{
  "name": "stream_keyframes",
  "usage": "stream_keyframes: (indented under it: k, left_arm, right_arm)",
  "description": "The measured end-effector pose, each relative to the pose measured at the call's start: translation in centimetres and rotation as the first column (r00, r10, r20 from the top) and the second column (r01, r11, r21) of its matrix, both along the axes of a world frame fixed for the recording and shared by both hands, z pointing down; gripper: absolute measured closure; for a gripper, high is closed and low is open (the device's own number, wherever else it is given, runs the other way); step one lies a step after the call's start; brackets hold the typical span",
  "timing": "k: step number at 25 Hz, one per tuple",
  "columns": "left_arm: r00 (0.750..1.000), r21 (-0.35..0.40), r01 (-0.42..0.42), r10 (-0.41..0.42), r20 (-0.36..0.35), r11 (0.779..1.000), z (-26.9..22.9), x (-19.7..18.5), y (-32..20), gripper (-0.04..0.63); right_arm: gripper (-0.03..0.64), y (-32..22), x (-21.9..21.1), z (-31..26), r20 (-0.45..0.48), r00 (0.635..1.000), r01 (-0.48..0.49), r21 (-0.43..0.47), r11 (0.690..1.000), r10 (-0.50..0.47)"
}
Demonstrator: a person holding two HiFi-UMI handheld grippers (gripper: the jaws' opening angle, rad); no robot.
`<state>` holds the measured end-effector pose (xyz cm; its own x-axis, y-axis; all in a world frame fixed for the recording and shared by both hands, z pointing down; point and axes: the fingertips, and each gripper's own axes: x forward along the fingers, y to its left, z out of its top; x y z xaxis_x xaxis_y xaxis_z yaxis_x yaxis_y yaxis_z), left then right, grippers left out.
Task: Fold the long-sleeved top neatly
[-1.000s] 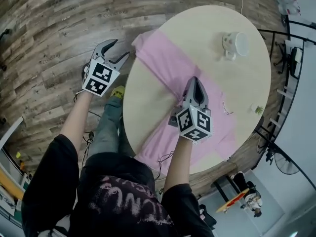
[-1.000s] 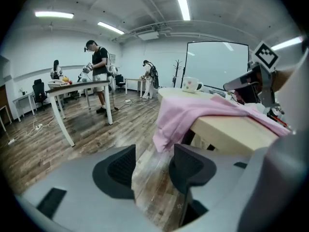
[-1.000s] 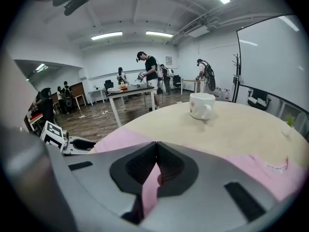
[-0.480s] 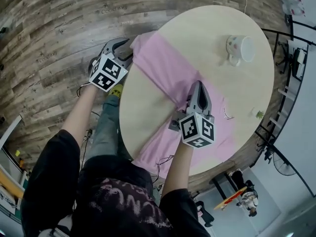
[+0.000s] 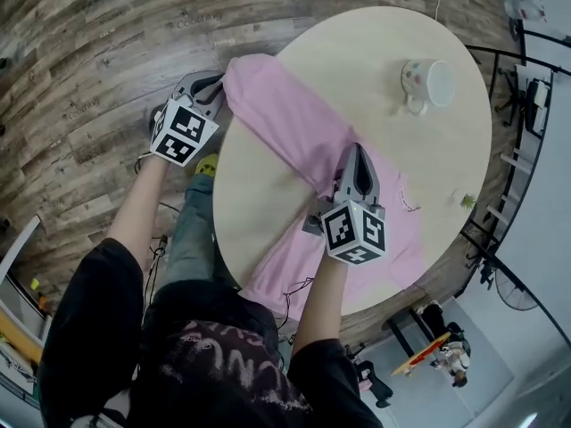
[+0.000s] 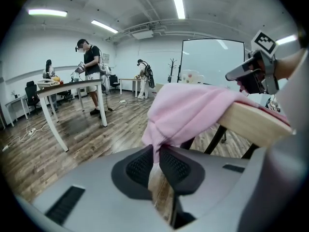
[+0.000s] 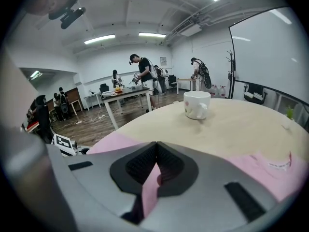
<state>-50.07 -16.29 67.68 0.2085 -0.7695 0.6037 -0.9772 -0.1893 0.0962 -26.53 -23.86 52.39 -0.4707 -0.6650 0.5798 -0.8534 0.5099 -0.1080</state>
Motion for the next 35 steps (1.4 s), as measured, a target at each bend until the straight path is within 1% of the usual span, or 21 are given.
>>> stream_keyframes:
  k: [5, 9, 14, 20, 23, 28, 31, 35]
  left_arm:
    - [0.999, 0.028, 0.026, -0.027, 0.023, 0.999, -2.8, -2.1, 0.5, 0.551]
    - [0.997, 0.057, 0.056, -0.058, 0.043, 0.997, -5.0, -3.3, 0.8, 0.551]
    - [0.996, 0.091, 0.047, -0.054, 0.077, 0.995, -7.7, -3.4, 0.7, 0.552]
    - [0.995, 0.139, 0.05, -0.061, 0.074, 0.989, -10.9, -2.7, 0.3, 0.554]
    - [0.996, 0.163, 0.055, -0.066, 0.062, 0.985, -12.6, -1.6, -0.2, 0.554]
    - [0.996, 0.192, 0.018, -0.034, 0.077, 0.981, -15.0, 1.2, -1.3, 0.555]
    - [0.997, 0.212, -0.002, -0.015, 0.08, 0.977, -16.6, 3.7, -1.9, 0.555]
    - [0.995, 0.239, -0.051, 0.03, 0.09, 0.97, -18.7, 8.0, -2.8, 0.555]
  right_arm:
    - [0.612, 0.4, 0.2, -1.3, 0.014, 1.0, -0.012, 0.008, 1.0, 0.012]
    - [0.612, 0.9, 1.3, -2.1, 0.017, 0.999, -0.028, 0.017, 0.999, 0.027]
    - [0.612, 1.7, 3.5, -3.2, 0.027, 0.997, -0.073, 0.029, 0.997, 0.072]
    - [0.612, 2.7, 6.3, -4.7, 0.038, 0.991, -0.13, 0.041, 0.991, 0.128]
    - [0.612, 3.3, 8.2, -4.8, 0.039, 0.987, -0.155, 0.04, 0.987, 0.153]
    - [0.612, 4.1, 11.9, -5.2, 0.062, 0.976, -0.21, 0.038, 0.977, 0.207]
    - [0.612, 4.5, 14.4, -5.7, 0.08, 0.968, -0.241, 0.041, 0.97, 0.237]
    - [0.612, 5.6, 18.1, -6.2, 0.105, 0.953, -0.29, 0.041, 0.956, 0.285]
